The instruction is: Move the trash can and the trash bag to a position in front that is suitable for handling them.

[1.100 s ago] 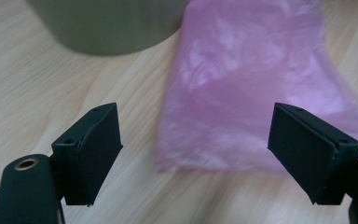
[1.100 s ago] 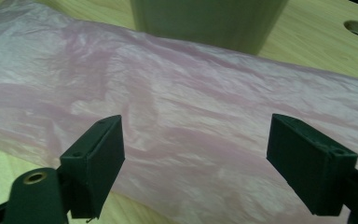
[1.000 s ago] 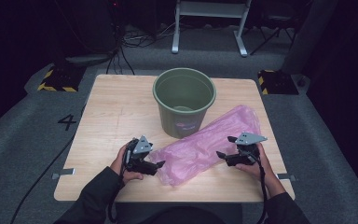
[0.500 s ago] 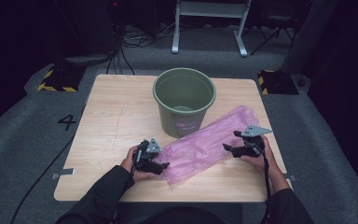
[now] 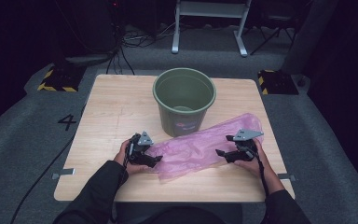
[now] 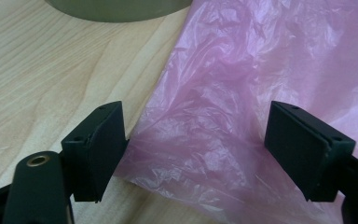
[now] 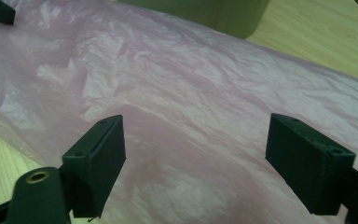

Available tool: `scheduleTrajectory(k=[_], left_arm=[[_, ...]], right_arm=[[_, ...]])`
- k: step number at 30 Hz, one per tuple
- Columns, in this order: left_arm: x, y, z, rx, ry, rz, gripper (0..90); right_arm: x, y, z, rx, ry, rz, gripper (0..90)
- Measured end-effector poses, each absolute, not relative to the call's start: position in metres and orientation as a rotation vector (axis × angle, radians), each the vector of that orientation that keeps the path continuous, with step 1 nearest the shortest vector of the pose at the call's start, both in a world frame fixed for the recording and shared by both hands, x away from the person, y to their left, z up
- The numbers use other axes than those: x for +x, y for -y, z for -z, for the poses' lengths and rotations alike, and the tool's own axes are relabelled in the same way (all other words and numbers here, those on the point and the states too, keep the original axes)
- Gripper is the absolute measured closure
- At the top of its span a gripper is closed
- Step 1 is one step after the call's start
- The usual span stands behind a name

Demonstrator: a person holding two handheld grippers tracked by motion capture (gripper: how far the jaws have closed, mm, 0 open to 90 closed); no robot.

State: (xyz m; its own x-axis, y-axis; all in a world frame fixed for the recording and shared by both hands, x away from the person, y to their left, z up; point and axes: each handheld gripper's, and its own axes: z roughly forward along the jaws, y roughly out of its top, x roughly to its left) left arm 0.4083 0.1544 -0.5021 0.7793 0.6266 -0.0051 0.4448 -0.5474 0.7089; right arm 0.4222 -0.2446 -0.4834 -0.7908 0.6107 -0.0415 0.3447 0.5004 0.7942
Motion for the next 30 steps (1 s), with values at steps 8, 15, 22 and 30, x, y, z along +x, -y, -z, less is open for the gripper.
scheduleTrajectory(k=[8, 15, 22, 30], left_arm=[[0.423, -0.161, 0.503, 2.227, -0.824, -0.337, 16.3], [0.439, -0.160, 0.503, 2.215, -0.873, -0.359, 15.9], [0.442, -0.158, 0.503, 2.210, -0.882, -0.358, 15.8], [0.447, -0.152, 0.503, 2.214, -0.858, -0.343, 15.6]], right_arm=[[0.413, 0.226, 0.489, 0.732, -2.482, -1.182, 18.7], [0.407, 0.214, 0.495, 0.703, -2.533, -1.169, 16.8], [0.407, 0.208, 0.503, 0.723, -2.545, -1.115, 16.0], [0.416, 0.208, 0.503, 0.808, -2.555, -1.097, 14.8]])
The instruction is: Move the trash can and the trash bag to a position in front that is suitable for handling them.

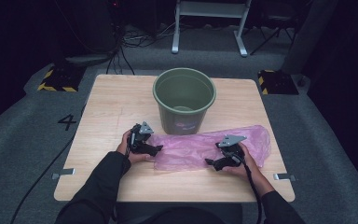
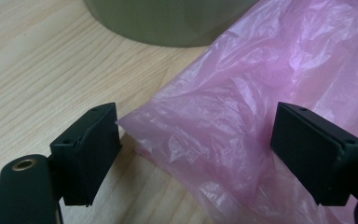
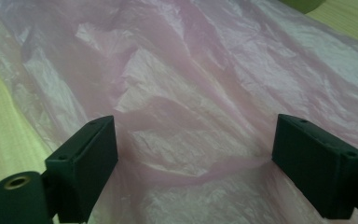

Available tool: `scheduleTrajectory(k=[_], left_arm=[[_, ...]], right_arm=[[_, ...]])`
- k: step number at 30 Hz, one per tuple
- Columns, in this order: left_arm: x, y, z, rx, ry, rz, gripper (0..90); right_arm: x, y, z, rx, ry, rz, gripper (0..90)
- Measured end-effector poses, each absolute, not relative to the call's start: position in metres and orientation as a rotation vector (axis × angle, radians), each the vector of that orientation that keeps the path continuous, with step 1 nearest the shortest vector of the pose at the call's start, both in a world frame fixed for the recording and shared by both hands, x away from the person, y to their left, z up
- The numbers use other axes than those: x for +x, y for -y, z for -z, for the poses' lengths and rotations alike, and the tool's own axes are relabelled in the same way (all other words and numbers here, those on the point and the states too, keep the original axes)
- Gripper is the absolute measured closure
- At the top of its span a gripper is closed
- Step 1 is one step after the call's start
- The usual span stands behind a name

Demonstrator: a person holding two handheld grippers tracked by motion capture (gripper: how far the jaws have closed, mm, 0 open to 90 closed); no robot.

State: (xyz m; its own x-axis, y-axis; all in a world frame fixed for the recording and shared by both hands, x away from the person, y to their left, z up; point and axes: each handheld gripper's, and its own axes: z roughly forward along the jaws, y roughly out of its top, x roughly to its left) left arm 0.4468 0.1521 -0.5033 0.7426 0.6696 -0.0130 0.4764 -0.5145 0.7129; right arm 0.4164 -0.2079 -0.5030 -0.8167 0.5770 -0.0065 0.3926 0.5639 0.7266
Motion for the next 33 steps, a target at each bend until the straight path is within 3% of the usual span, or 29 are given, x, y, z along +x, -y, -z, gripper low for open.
scheduleTrajectory(k=[1, 6, 16, 24, 33], left_arm=[[0.448, -0.152, 0.503, 2.220, -0.861, -0.339, 15.2], [0.444, -0.153, 0.497, 2.210, -0.861, -0.433, 15.8], [0.420, -0.186, 0.469, 2.101, -0.903, -0.538, 18.3], [0.402, -0.220, 0.480, 2.144, -0.977, -0.512, 16.9], [0.394, -0.248, 0.493, 2.136, -1.091, -0.486, 16.7]], right_arm=[[0.419, 0.208, 0.502, 0.804, -2.558, -1.094, 17.3], [0.426, 0.218, 0.500, 0.845, -2.511, -1.131, 51.5], [0.425, 0.221, 0.501, 0.913, -2.438, -1.120, 81.1], [0.427, 0.223, 0.501, 0.932, -2.415, -1.121, 87.9], [0.427, 0.228, 0.498, 0.915, -2.382, -1.145, 89.4]])
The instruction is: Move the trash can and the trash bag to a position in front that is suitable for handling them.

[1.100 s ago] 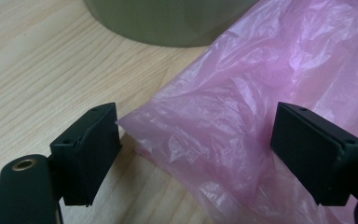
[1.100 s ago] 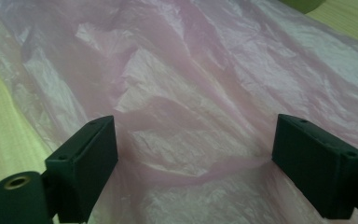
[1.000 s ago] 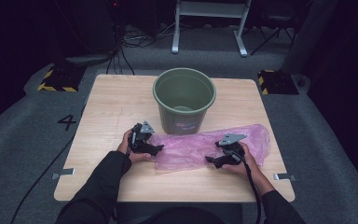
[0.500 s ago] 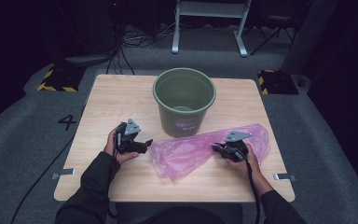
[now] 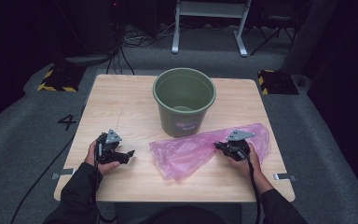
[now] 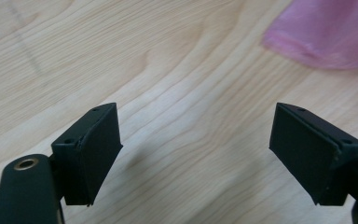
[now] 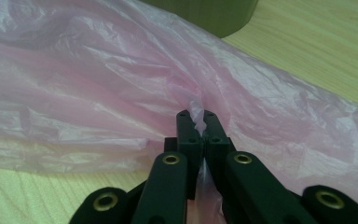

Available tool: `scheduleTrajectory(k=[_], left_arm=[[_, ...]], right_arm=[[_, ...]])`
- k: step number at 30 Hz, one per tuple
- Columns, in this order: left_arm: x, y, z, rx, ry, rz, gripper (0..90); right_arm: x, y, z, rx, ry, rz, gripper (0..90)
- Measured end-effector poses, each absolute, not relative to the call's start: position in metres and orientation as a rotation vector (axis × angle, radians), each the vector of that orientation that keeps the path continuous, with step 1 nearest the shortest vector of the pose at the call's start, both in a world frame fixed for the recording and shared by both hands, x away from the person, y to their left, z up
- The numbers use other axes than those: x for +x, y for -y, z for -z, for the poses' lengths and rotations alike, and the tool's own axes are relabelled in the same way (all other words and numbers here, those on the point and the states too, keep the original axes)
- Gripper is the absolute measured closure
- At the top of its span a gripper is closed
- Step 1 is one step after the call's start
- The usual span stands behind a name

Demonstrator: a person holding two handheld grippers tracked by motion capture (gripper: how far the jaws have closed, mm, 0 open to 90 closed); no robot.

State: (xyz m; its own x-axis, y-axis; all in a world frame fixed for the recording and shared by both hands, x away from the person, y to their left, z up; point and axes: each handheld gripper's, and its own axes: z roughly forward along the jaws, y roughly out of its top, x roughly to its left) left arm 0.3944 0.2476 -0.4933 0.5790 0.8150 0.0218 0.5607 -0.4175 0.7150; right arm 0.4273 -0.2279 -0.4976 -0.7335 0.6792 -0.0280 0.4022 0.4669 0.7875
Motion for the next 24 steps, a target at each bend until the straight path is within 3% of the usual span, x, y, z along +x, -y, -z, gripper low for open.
scheduleTrajectory(k=[24], left_arm=[[0.401, -0.257, 0.504, 2.120, -1.119, -0.463, 14.1]], right_arm=[[0.411, 0.249, 0.460, 0.771, -2.183, -1.338, 89.6]])
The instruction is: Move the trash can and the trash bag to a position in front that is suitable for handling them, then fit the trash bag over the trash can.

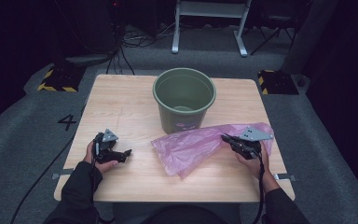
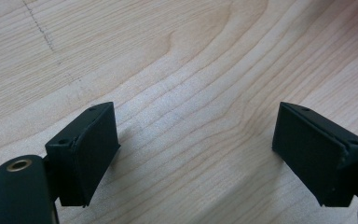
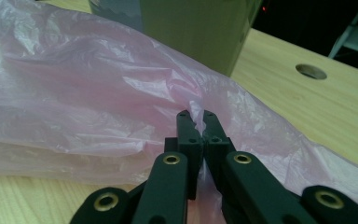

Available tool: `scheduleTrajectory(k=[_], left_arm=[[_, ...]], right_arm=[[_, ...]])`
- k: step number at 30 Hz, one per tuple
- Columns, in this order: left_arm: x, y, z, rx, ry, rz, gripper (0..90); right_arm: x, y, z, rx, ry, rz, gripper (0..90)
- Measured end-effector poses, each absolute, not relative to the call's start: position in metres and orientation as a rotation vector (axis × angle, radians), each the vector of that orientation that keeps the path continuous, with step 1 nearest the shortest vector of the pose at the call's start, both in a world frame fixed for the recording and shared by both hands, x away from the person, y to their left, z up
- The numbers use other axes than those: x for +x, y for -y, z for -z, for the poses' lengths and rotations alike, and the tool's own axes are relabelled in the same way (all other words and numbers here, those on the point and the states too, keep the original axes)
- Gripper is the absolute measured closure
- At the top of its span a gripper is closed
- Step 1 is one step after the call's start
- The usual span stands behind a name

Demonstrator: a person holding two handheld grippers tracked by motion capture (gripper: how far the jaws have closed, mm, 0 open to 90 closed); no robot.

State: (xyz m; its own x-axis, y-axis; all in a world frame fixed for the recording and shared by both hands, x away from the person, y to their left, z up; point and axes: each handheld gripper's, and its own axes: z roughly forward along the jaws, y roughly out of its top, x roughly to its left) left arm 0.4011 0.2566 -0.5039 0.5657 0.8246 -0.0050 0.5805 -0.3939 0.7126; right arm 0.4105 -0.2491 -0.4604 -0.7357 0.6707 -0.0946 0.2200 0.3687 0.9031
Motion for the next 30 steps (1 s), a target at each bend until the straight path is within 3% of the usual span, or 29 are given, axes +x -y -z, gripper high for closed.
scheduleTrajectory(k=[30], left_arm=[[0.403, -0.256, 0.504, 2.128, -1.113, -0.459, 13.4]], right_arm=[[0.382, 0.263, 0.426, 0.597, -2.032, -1.500, 89.7]])
